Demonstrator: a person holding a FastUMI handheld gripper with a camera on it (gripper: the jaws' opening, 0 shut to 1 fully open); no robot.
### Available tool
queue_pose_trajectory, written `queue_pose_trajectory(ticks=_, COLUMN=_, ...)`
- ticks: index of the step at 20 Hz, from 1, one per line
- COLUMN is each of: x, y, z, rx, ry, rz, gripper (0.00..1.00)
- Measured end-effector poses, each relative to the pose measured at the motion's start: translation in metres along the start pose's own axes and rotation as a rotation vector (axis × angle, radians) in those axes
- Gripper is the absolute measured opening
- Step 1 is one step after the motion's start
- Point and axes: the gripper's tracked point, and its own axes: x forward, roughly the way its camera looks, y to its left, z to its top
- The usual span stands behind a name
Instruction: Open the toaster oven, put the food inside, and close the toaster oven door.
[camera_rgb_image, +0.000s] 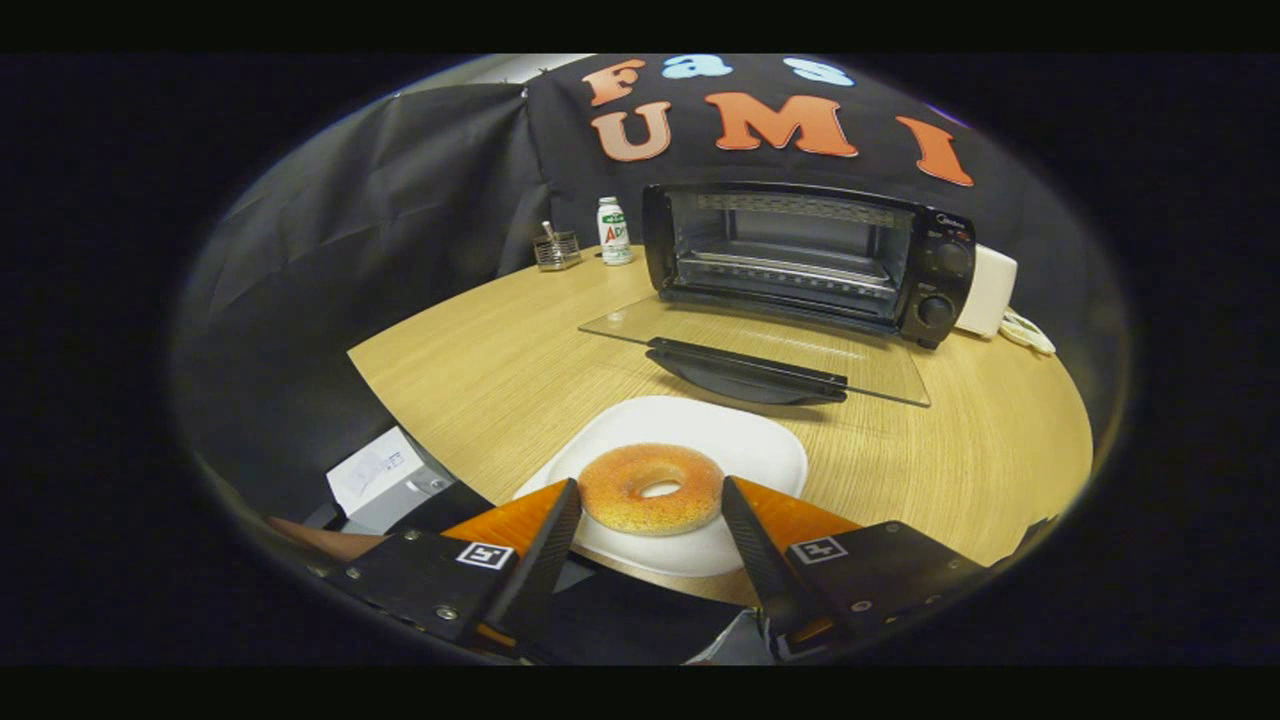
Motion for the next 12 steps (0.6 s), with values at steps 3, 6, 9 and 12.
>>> queue_pose_trajectory(ticks=3, x=0.003, y=-0.001, z=0.000, rx=0.014, ry=0.009, rz=0.000, gripper=0.71)
queue_pose_trajectory(ticks=6, x=0.002, y=0.000, z=0.002, rx=0.030, ry=0.016, rz=-0.004, gripper=0.56)
queue_pose_trajectory(ticks=9, x=0.001, y=0.003, z=0.007, rx=0.044, ry=-0.001, rz=0.002, gripper=0.41)
queue_pose_trajectory(ticks=12, x=-0.004, y=0.005, z=0.015, rx=0.061, ry=-0.029, rz=0.014, gripper=0.37)
